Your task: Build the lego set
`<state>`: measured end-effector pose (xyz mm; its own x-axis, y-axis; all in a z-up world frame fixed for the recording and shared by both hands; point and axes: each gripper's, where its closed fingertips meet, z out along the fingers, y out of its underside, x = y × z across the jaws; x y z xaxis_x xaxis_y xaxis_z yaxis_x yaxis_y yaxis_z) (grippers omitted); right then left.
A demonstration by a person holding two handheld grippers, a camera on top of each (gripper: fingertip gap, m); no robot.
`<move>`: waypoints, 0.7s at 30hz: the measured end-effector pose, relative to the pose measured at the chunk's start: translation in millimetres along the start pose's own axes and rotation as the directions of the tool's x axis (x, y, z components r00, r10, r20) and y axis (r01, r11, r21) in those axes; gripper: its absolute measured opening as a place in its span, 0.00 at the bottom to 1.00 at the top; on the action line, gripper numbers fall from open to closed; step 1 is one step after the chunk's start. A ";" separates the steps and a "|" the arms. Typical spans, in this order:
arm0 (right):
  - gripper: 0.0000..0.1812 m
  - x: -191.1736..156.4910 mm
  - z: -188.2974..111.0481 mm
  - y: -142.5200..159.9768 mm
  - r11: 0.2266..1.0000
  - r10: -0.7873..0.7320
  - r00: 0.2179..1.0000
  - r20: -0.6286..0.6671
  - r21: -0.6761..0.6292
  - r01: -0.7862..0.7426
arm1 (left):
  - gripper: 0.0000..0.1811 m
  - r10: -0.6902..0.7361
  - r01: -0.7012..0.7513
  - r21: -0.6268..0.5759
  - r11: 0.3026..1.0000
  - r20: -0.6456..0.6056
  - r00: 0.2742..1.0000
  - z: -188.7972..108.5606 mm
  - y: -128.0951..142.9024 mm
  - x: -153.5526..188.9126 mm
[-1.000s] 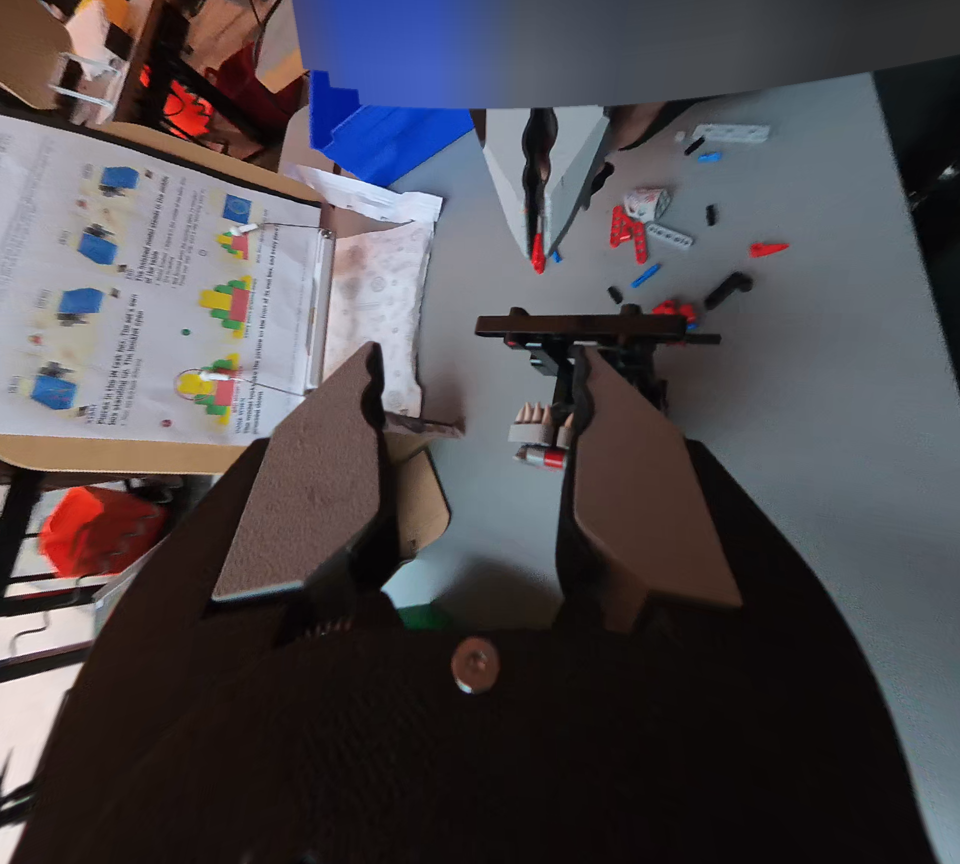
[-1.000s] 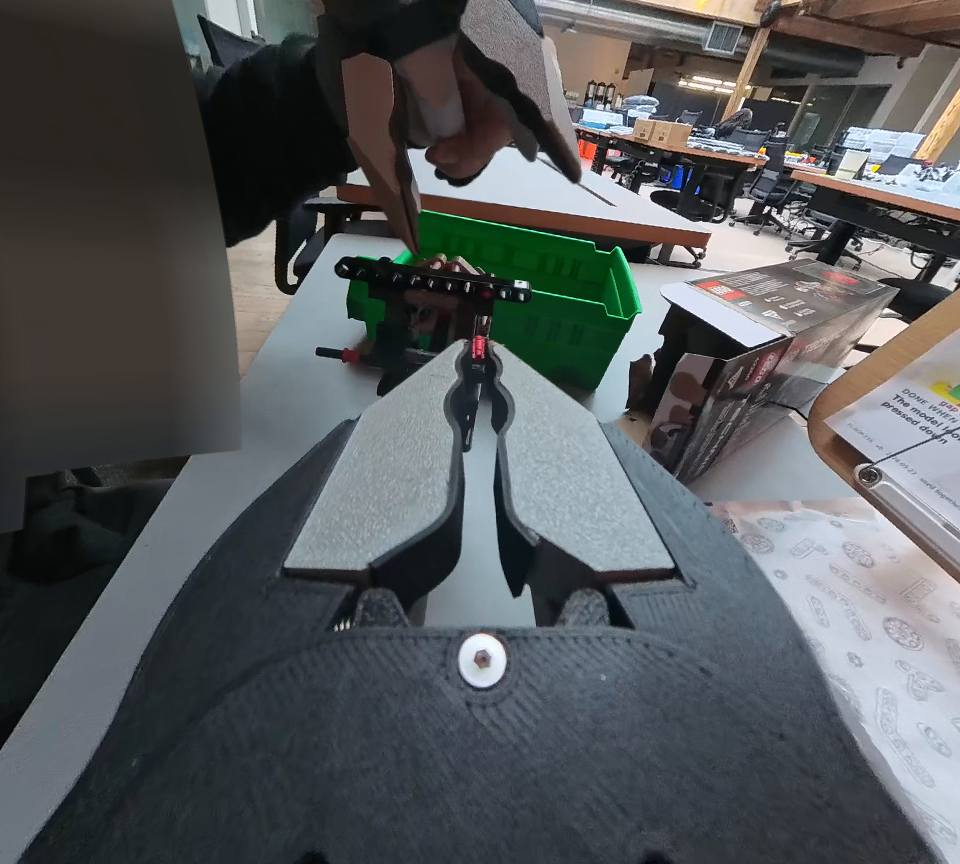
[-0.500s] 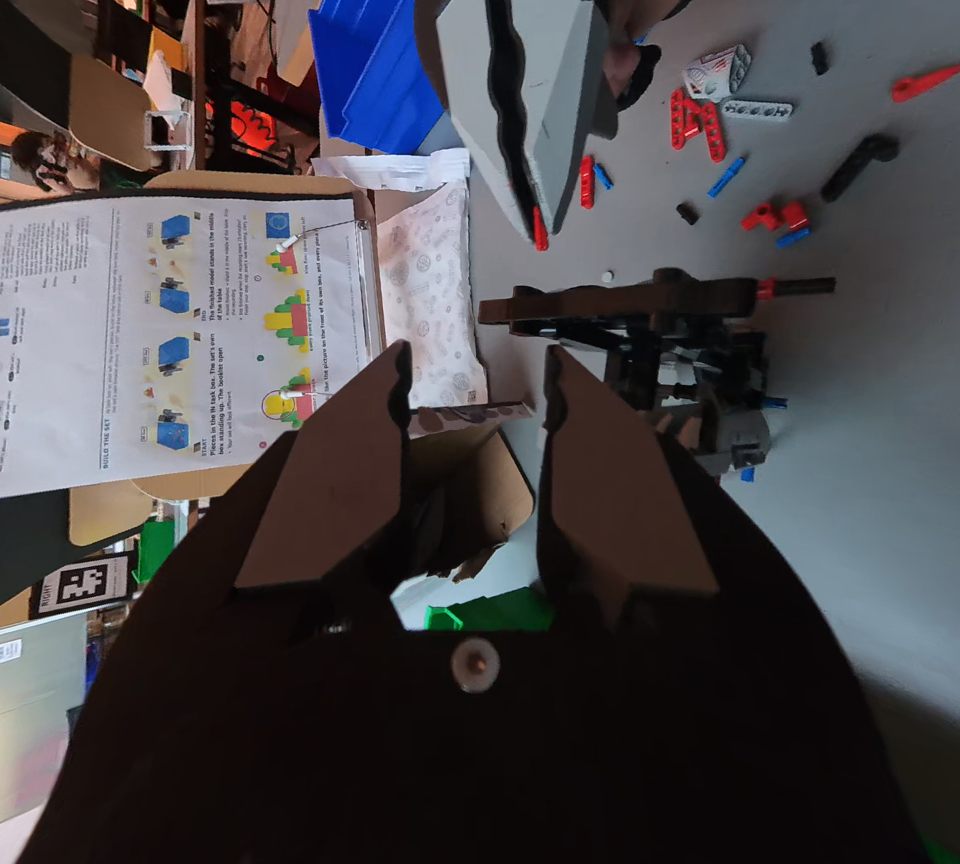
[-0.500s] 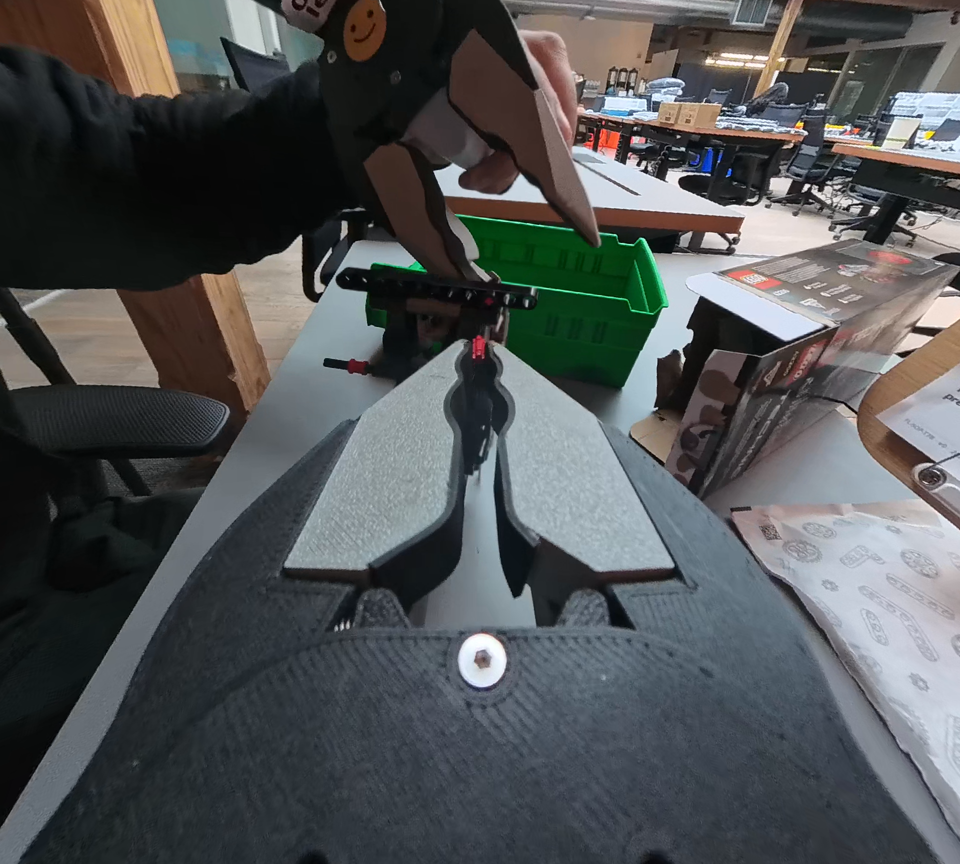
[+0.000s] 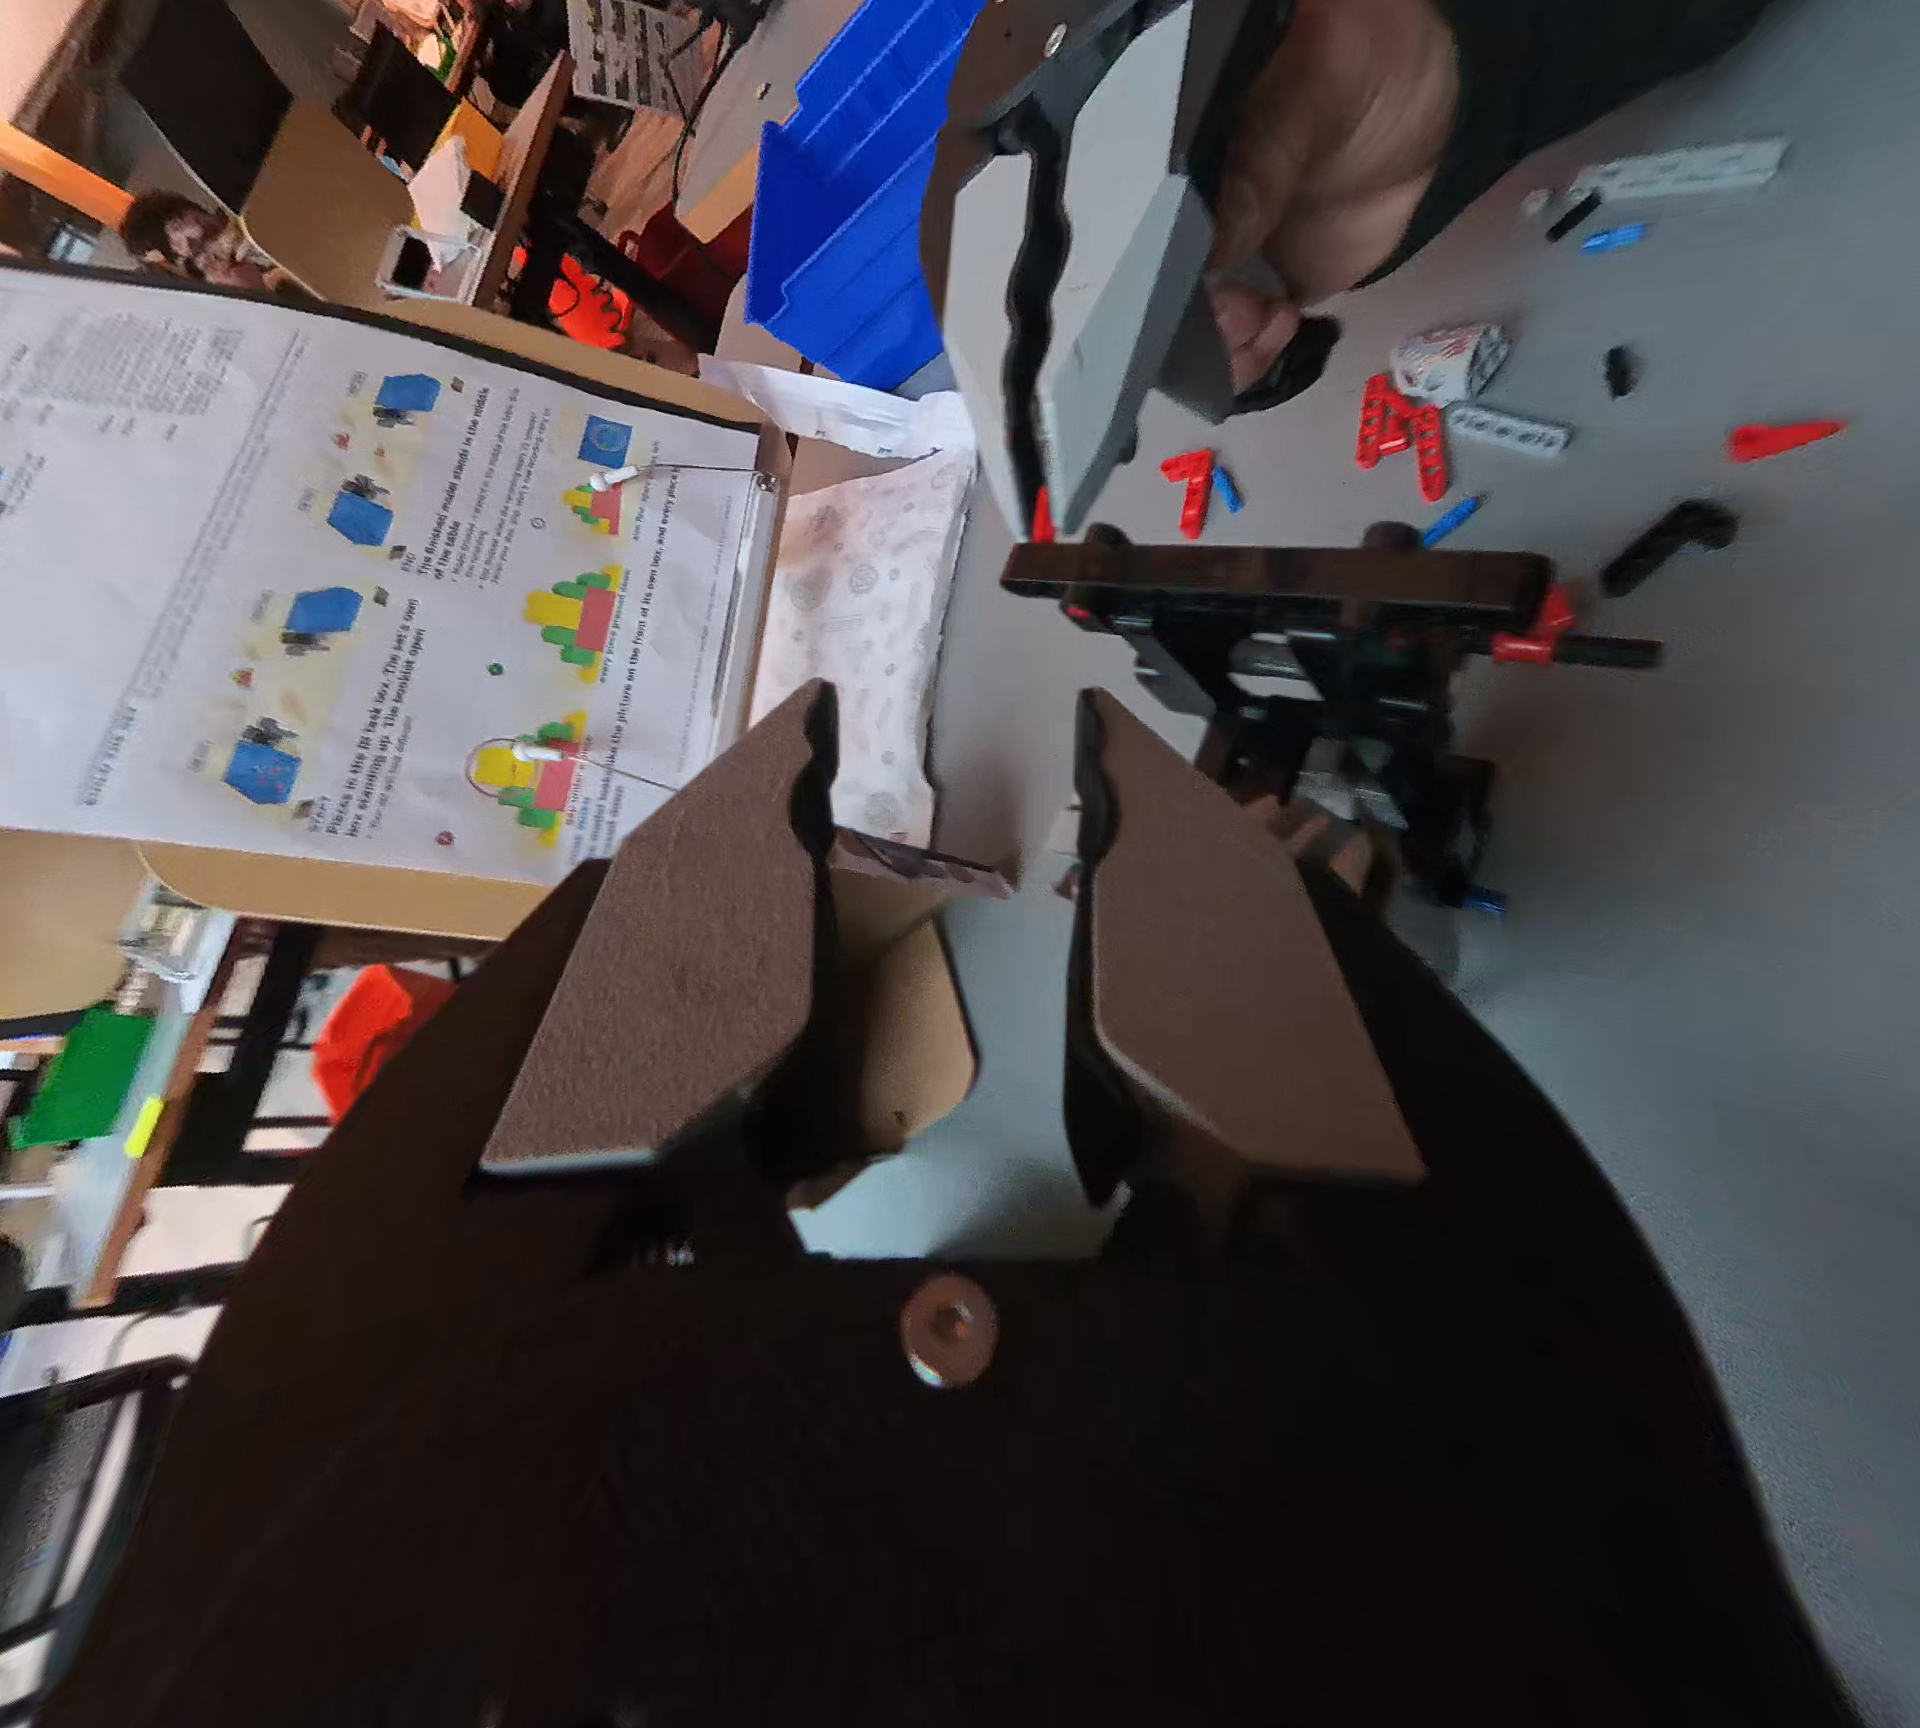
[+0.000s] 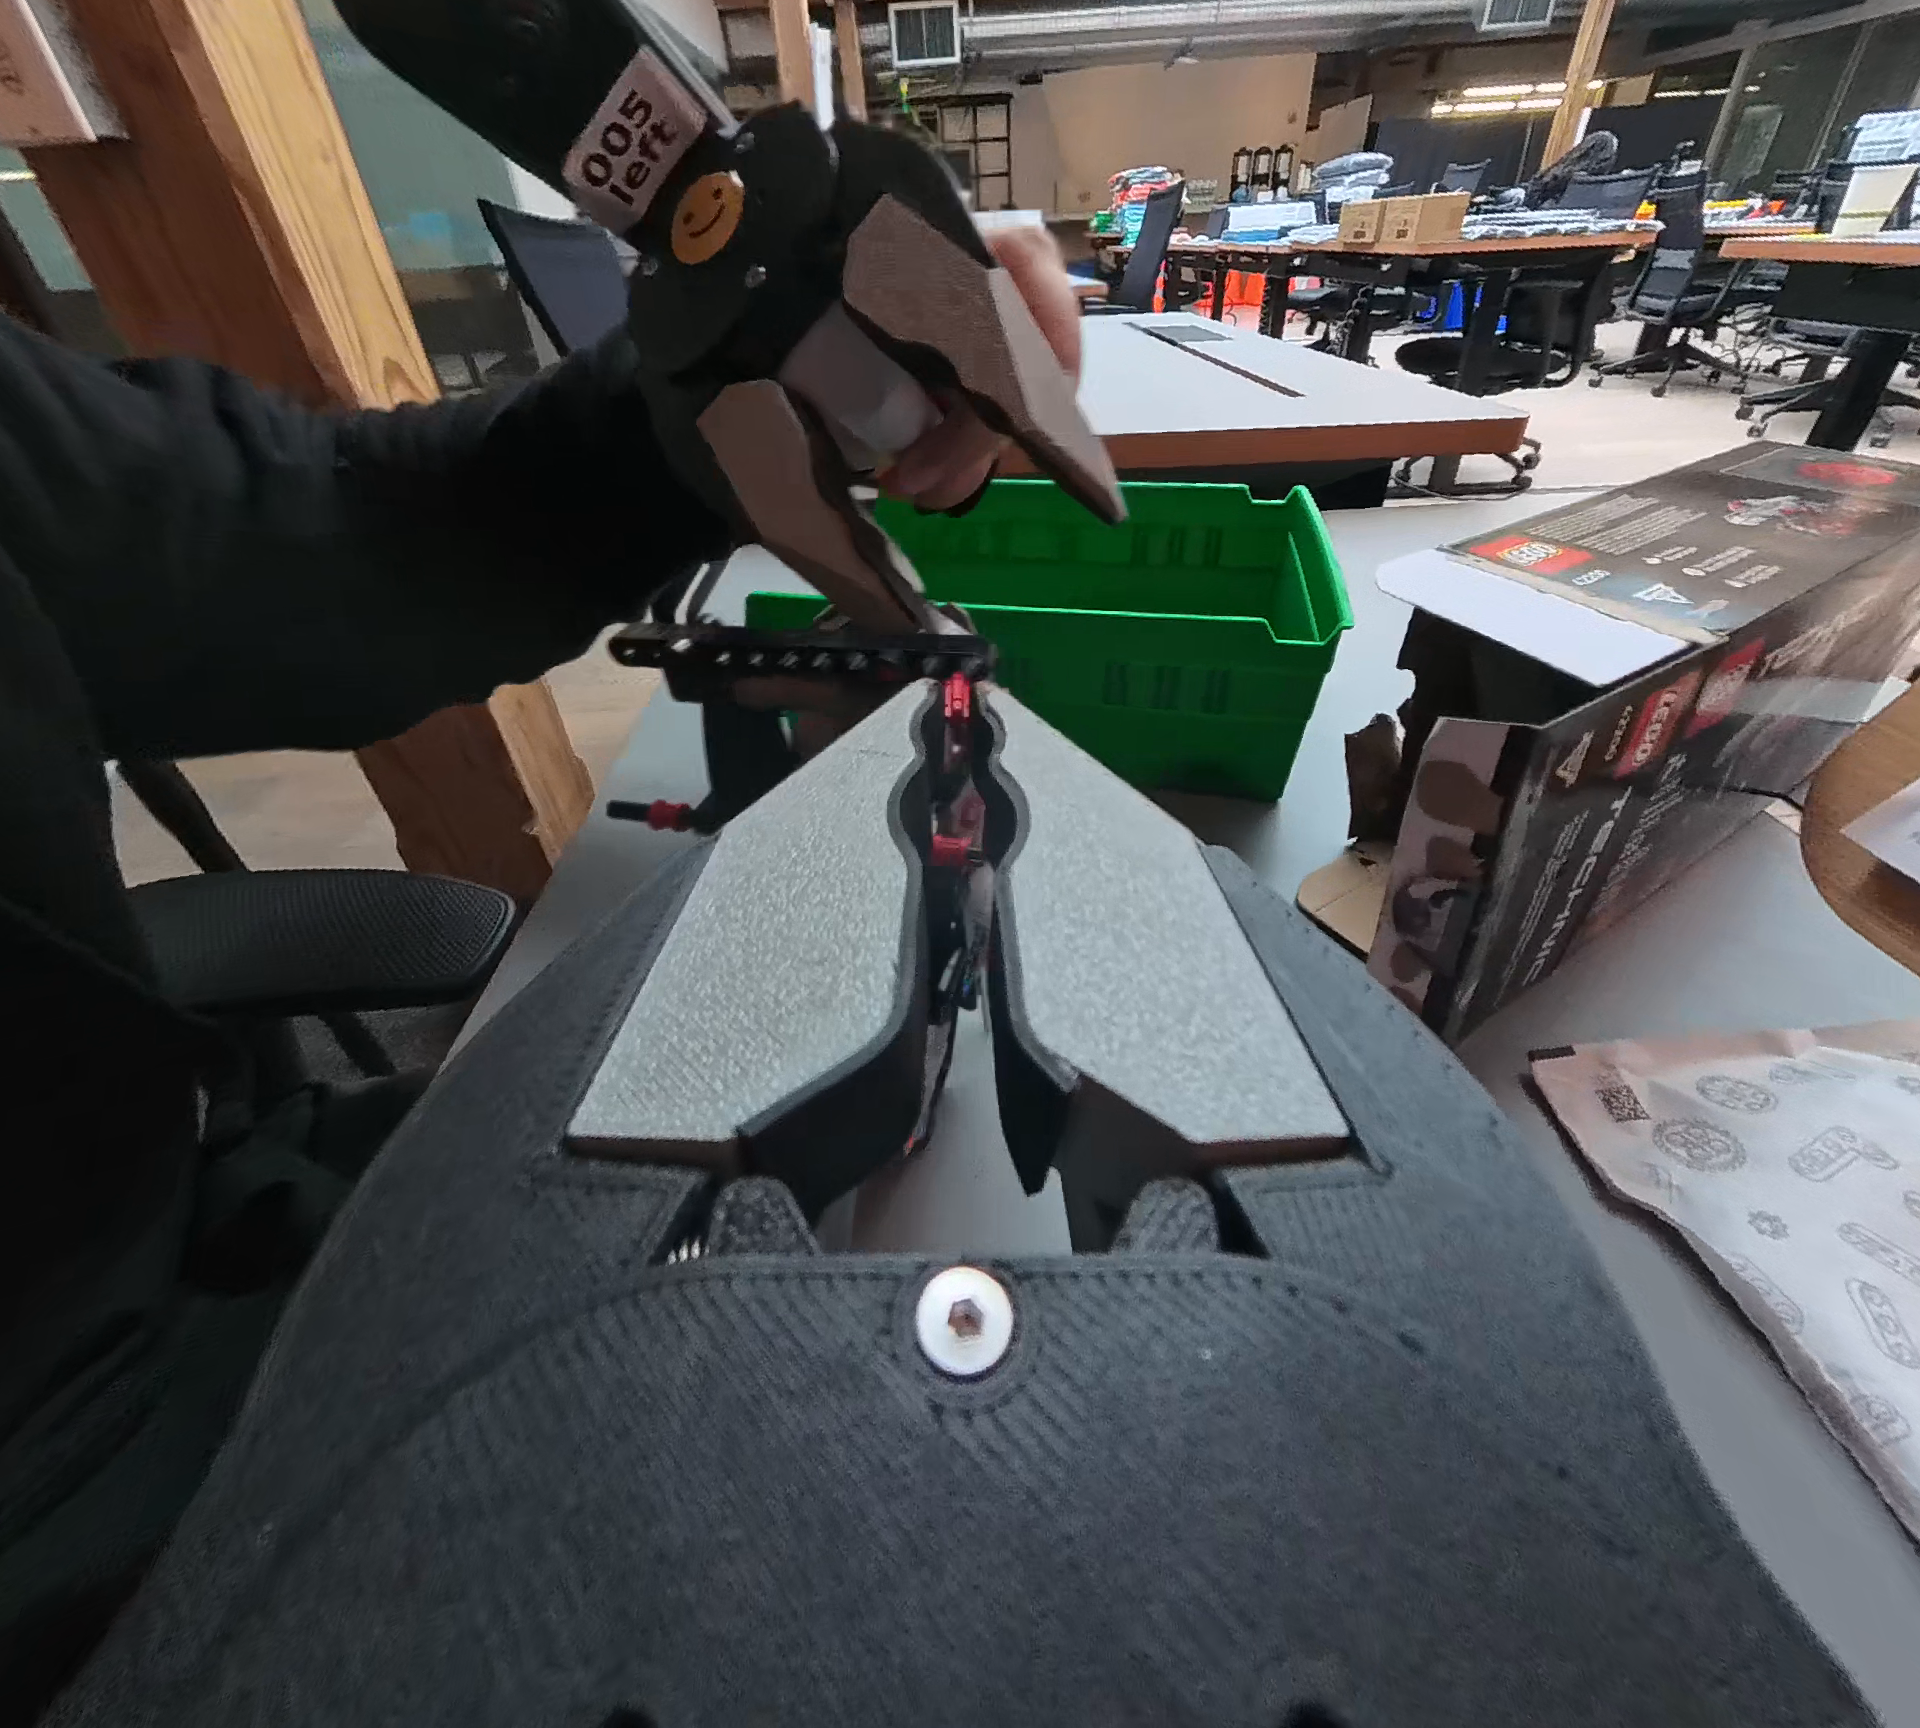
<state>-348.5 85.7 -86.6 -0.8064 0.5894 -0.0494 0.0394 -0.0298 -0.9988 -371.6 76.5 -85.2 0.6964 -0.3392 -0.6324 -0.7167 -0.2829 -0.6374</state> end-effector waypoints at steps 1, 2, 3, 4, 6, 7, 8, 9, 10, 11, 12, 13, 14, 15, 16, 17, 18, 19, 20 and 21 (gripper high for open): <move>0.00 0.4 1.8 -0.8 1.000 -0.003 1.000 0.006 0.000 0.003 | 0.26 -0.025 0.025 0.016 1.000 -0.007 1.000 -6.4 -1.5 2.8; 0.00 0.9 3.5 -1.5 1.000 -0.006 1.000 0.011 0.000 0.006 | 0.28 -0.052 0.053 0.032 0.998 -0.014 0.999 -13.0 -4.2 5.5; 0.00 1.5 5.1 -2.3 1.000 -0.010 1.000 0.014 0.001 0.010 | 0.29 -0.084 0.085 0.051 0.995 -0.032 0.996 -19.0 -8.5 10.0; 0.00 1.8 6.7 -3.3 1.000 -0.013 1.000 0.018 0.004 0.013 | 0.29 -0.110 0.113 0.066 0.991 -0.053 0.993 -23.7 -13.8 15.2; 0.00 2.7 10.1 -3.9 1.000 -0.013 0.999 0.035 0.002 0.013 | 0.28 -0.102 0.104 0.045 0.994 -0.041 0.994 -26.4 -19.7 21.2; 0.00 4.2 11.4 -3.7 1.000 -0.010 0.999 0.043 0.000 0.010 | 0.26 -0.043 0.043 0.003 0.999 -0.027 0.999 -26.0 -19.2 24.2; 0.00 6.9 12.1 -3.5 1.000 -0.003 0.999 0.045 -0.002 0.003 | 0.23 0.042 -0.042 -0.045 0.998 0.007 0.999 -26.3 -16.9 21.6; 0.00 10.3 11.7 -3.6 1.000 0.006 0.999 0.045 -0.003 -0.006 | 0.21 0.127 -0.122 -0.099 0.988 0.045 0.991 -27.7 -13.4 14.2; 0.00 13.6 10.2 -4.1 1.000 0.016 0.999 0.045 -0.001 -0.016 | 0.21 0.203 -0.188 -0.166 0.968 0.076 0.976 -29.3 -7.7 4.1; 0.00 16.1 8.0 -4.4 1.000 0.028 0.998 0.048 -0.001 -0.028 | 0.24 0.264 -0.239 -0.224 0.945 0.085 0.961 -29.8 -2.5 -4.2; 0.00 18.2 5.5 -5.0 0.999 0.037 0.998 0.052 0.001 -0.037 | 0.27 0.299 -0.272 -0.250 0.929 0.076 0.951 -28.5 -1.5 -8.0; 0.00 19.7 3.1 -6.0 0.999 0.041 0.998 0.056 0.006 -0.041 | 0.27 0.315 -0.293 -0.246 0.924 0.056 0.947 -25.1 -4.9 -7.8; 0.00 20.2 1.3 -6.9 0.999 0.043 0.997 0.065 0.008 -0.043 | 0.27 0.329 -0.315 -0.233 0.920 0.023 0.944 -20.3 -9.1 -4.4; 0.00 19.8 0.1 -7.7 0.999 0.046 0.996 0.083 0.006 -0.046 | 0.27 0.349 -0.345 -0.233 0.909 -0.022 0.937 -15.0 -10.6 0.2; 0.00 18.6 -0.8 -8.3 0.999 0.050 0.993 0.104 -0.002 -0.050 | 0.28 0.371 -0.375 -0.247 0.894 -0.061 0.926 -10.1 -9.9 2.2; 0.00 18.2 -2.0 -8.9 0.999 0.052 0.991 0.120 -0.014 -0.051 | 0.30 0.377 -0.389 -0.255 0.885 -0.095 0.921 -6.0 -9.5 2.2; 0.00 18.9 -3.7 -9.7 0.999 0.049 0.991 0.126 -0.026 -0.046 | 0.31 0.360 -0.386 -0.255 0.886 -0.142 0.922 -3.5 -9.3 3.1; 0.00 18.8 -6.1 -11.5 0.999 0.046 0.989 0.138 -0.033 -0.042 | 0.31 0.331 -0.377 -0.252 0.891 -0.208 0.921 -2.8 -8.8 5.6; 0.00 16.4 -8.6 -13.2 0.998 0.048 0.985 0.164 -0.041 -0.042 | 0.34 0.307 -0.375 -0.252 0.892 -0.269 0.913 -3.0 -8.5 7.0; 0.00 12.9 -10.9 -13.7 0.997 0.057 0.979 0.198 -0.059 -0.046 | 0.32 0.307 -0.395 -0.256 0.883 -0.323 0.895 -3.3 -8.6 6.7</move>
